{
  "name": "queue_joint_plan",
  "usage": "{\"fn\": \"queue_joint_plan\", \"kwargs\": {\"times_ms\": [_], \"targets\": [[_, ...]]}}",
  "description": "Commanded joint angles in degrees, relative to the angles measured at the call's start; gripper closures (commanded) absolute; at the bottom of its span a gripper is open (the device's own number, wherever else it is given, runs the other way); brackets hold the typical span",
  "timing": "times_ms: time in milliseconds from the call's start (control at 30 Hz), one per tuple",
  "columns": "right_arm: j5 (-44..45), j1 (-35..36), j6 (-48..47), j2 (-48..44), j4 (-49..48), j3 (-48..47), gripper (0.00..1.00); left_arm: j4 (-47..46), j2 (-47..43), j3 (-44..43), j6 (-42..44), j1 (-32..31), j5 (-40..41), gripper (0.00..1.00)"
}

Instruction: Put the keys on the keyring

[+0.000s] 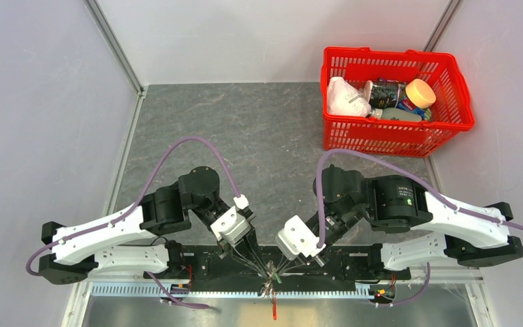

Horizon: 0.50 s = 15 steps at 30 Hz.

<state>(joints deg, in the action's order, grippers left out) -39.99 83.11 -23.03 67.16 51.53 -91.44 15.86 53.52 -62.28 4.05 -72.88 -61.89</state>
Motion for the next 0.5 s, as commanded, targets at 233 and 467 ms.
{"fn": "queue_joint_plan", "kwargs": {"times_ms": [233,467], "targets": [[0.82,0.56,-1.76,0.93,0.06,-3.8,1.0,-2.85,-0.22,-0.21,-1.77,-0.29,-1.92,0.98],[1.29,0.9,-1.92,1.18,1.12,-3.83,1.0,-2.67,-0.94,-0.06,-1.46,-0.33,-1.83,0.98]]}}
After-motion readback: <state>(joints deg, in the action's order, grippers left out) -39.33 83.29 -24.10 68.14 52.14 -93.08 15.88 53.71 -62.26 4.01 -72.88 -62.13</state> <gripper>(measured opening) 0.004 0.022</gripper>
